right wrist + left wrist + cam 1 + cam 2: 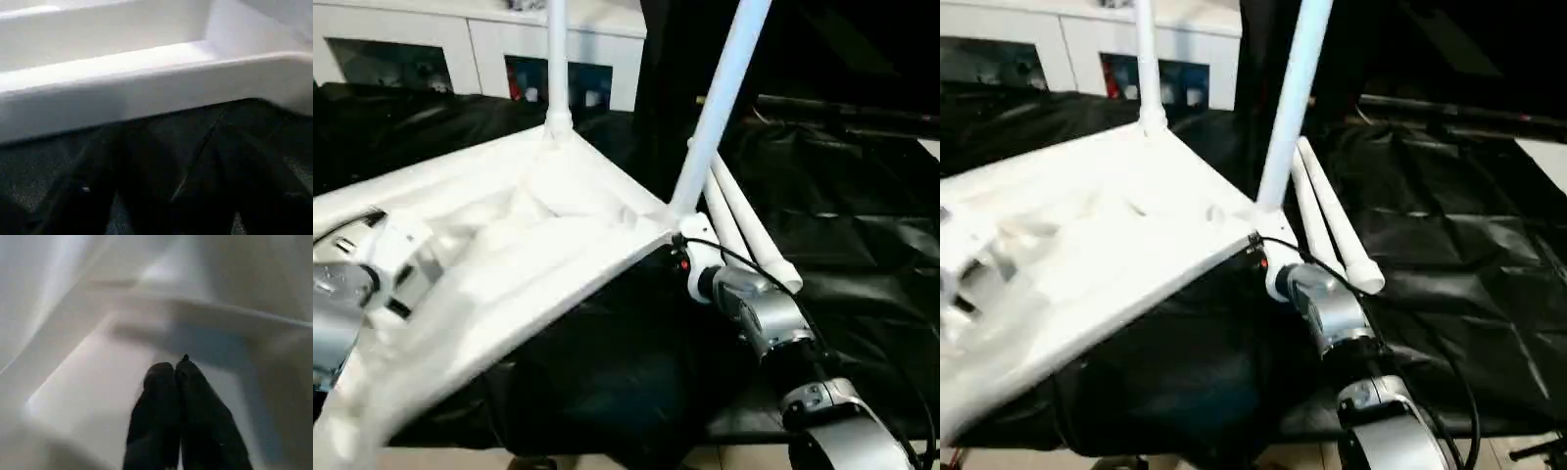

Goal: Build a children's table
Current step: Rotate table base

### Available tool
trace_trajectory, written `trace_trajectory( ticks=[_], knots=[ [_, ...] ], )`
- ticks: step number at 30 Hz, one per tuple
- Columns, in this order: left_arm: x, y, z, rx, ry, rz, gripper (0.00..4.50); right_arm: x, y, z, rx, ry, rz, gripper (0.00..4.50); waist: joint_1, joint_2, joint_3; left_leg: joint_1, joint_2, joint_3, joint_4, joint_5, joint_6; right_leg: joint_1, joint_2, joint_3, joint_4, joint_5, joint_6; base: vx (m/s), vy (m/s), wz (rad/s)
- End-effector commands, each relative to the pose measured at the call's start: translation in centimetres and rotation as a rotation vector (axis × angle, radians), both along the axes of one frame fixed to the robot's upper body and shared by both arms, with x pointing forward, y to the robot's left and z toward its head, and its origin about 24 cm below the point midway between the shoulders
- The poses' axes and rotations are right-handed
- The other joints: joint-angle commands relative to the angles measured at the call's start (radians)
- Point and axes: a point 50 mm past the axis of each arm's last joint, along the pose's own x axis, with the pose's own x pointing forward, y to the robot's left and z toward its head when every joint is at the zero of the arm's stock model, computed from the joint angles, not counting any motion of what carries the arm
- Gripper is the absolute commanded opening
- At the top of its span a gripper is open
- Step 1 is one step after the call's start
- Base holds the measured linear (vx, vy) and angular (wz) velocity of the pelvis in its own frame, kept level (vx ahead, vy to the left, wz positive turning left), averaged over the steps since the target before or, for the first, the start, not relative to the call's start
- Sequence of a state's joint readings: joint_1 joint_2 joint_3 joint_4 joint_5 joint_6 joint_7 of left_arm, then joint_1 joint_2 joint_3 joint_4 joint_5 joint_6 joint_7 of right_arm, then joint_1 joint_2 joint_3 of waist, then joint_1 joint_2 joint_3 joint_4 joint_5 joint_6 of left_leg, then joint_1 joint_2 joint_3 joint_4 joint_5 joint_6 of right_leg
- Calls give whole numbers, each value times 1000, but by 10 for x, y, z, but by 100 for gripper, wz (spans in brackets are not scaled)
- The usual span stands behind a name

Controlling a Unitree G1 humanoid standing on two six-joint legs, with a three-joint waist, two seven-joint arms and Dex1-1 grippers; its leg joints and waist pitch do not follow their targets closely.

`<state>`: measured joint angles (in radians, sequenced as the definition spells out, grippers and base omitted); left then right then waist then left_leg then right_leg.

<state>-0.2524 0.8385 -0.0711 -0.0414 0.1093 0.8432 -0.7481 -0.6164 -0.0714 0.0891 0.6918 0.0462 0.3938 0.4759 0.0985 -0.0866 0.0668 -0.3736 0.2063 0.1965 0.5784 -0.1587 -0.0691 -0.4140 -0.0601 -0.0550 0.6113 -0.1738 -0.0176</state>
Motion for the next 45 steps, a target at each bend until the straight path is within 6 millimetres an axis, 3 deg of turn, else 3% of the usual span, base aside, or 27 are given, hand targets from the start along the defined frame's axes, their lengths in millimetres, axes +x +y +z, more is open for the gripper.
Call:
trace_trajectory(
  ticks=[1, 2, 5, 6, 7, 12, 14, 18, 20, 21, 25, 30, 31, 33, 34, 38, 45],
  knots=[
    [-4, -21, -3, -75, 52, -144, 1, 4, 0, 1, 13, 8, -1, 292, -1, 33, -66, 32, 29, -21, -75, -299, -73, 33, -75, 48, -66, -241, -172, 0, 0, 0],
    [-5, -23, -4, -76, 71, -178, 0, 5, 1, 0, 6, 9, 0, 265, -1, 33, -64, 31, 27, -20, -75, -303, -74, 34, -74, 48, -68, -250, -171, 0, 0, 0],
    [-8, -33, -5, -122, 103, -272, 0, 9, 3, 1, 6, 7, 5, 259, -6, 32, -63, 31, 27, -21, -74, -321, -77, 33, -77, 49, -70, -291, -160, 0, 0, 0],
    [-8, -39, -4, -152, 104, -325, 0, 10, 4, 1, 10, 7, 9, 253, -7, 23, -63, 30, 27, -21, -74, -321, -75, 33, -77, 49, -71, -302, -158, 0, 0, 0],
    [-11, -48, -2, -196, 112, -405, 0, 12, 6, 2, 14, 4, 18, 224, -5, 29, -63, 30, 27, -23, -74, -317, -76, 34, -79, 49, -70, -307, -157, 0, 0, 0],
    [-15, -68, 1, -302, 125, -535, 0, 14, 10, 4, 20, -3, 42, 186, -8, 25, -66, 29, 28, -19, -74, -299, -80, 35, -75, 48, -62, -261, -168, 0, 0, 0],
    [-14, -81, 0, -352, 126, -589, 0, 15, 13, 5, 26, -8, 56, 174, -8, 18, -67, 28, 28, -18, -72, -286, -76, 37, -75, 49, -60, -256, -168, 0, 0, 0],
    [-12, -105, -5, -428, 142, -675, 0, 14, 21, 6, 40, -16, 103, 132, -9, 17, -69, 25, 27, -16, -70, -266, -73, 41, -75, 49, -59, -243, -163, 0, 0, 0],
    [-5, -112, -8, -431, 110, -679, 0, 13, 24, 5, 41, -16, 111, 124, -10, 15, -70, 21, 26, -17, -70, -256, -71, 45, -75, 49, -56, -238, -162, 0, 0, 0],
    [-3, -114, -8, -430, 98, -681, 0, 13, 24, 5, 41, -15, 113, 104, -11, 16, -70, 25, 26, -15, -68, -259, -70, 40, -74, 50, -60, -248, -157, 0, 0, 0],
    [20, -124, -11, -404, -13, -650, 0, 13, 26, 6, 48, -20, 134, 70, -11, 15, -70, 25, 25, -15, -67, -265, -67, 42, -73, 50, -62, -261, -151, 0, 0, 0],
    [45, -126, -11, -359, -114, -562, 0, 14, 25, 7, 51, -34, 143, 27, -9, 13, -71, 28, 26, -18, -67, -285, -67, 40, -75, 48, -68, -303, -139, 0, 0, 0],
    [51, -124, -11, -342, -134, -539, 0, 15, 24, 8, 52, -39, 137, 20, -10, 20, -71, 27, 26, -19, -67, -289, -67, 40, -74, 48, -69, -305, -138, 0, 0, 0],
    [60, -120, -12, -296, -169, -504, 0, 17, 21, 11, 56, -49, 125, 4, -9, 17, -73, 30, 25, -19, -65, -294, -65, 39, -74, 48, -70, -309, -136, 0, 0, 0],
    [64, -117, -13, -267, -185, -488, 0, 18, 20, 12, 59, -55, 118, 4, -9, 21, -73, 27, 26, -21, -67, -292, -64, 41, -75, 47, -71, -308, -136, 0, 0, 0],
    [79, -110, -14, -242, -255, -405, 0, 21, 13, 17, 58, -83, 87, 4, -8, 20, -76, 27, 25, -20, -65, -286, -64, 41, -74, 46, -69, -283, -142, 0, 0, 0],
    [92, -112, -19, -249, -349, -284, 0, 34, -10, 32, 10, -184, -97, 4, 0, 21, -82, 25, 28, -19, -61, -233, -63, 47, -76, 44, -53, -165, -174, 0, 0, 0]
  ],
)
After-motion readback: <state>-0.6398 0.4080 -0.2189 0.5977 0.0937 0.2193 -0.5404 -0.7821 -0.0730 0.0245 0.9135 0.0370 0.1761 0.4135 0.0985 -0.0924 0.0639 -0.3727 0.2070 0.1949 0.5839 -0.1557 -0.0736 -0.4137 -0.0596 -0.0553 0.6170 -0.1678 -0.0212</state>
